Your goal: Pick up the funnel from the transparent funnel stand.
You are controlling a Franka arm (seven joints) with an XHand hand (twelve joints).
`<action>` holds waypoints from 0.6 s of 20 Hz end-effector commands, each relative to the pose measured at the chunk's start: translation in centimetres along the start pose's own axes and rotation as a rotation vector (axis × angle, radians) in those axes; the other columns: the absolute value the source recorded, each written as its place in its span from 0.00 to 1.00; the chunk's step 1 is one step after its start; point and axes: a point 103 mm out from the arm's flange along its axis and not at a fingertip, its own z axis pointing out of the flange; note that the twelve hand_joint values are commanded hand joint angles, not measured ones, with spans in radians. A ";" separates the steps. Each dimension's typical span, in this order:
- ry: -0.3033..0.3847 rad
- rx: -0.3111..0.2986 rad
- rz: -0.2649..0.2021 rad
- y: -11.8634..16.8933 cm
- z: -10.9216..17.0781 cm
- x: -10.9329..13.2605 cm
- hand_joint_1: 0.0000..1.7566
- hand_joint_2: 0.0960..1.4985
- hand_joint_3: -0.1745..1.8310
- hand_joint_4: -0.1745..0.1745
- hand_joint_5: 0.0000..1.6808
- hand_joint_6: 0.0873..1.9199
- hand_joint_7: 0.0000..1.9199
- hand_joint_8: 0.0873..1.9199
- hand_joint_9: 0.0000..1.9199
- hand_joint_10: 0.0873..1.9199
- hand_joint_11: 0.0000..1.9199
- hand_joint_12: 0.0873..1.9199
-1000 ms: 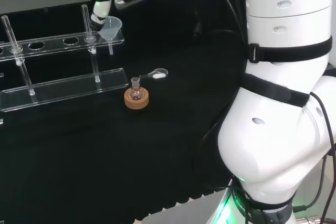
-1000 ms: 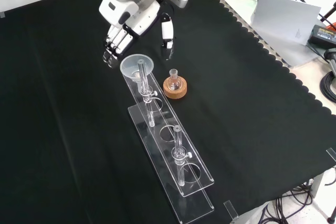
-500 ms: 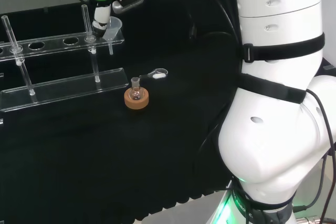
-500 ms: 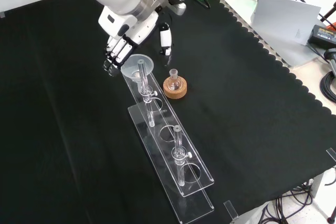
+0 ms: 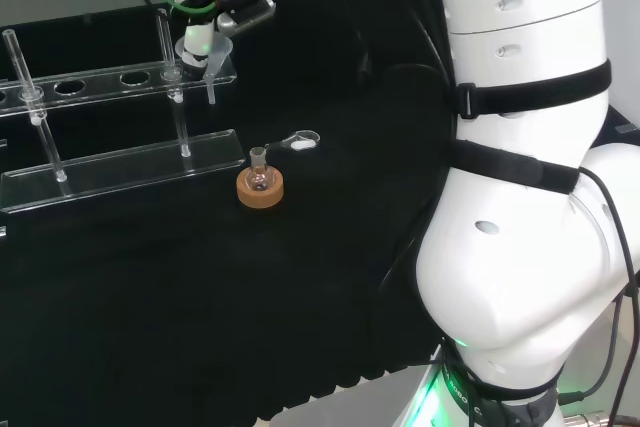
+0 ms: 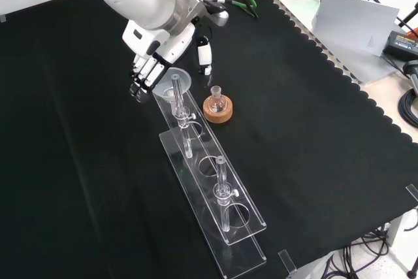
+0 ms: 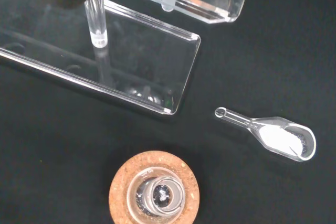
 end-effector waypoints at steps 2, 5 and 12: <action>-0.025 0.007 0.000 0.8 0.7 -0.3 0.46 0.45 0.18 0.32 0.00 0.00 0.00 0.00 0.01 0.45 0.15 0.76; -0.036 0.014 0.008 1.1 0.9 -0.4 0.47 0.44 0.19 0.32 0.00 0.00 0.00 0.00 0.02 0.45 0.15 0.76; -0.072 -0.012 0.035 1.1 0.6 -0.4 0.50 0.38 0.29 0.34 0.06 0.00 0.03 0.00 0.15 0.38 0.16 0.75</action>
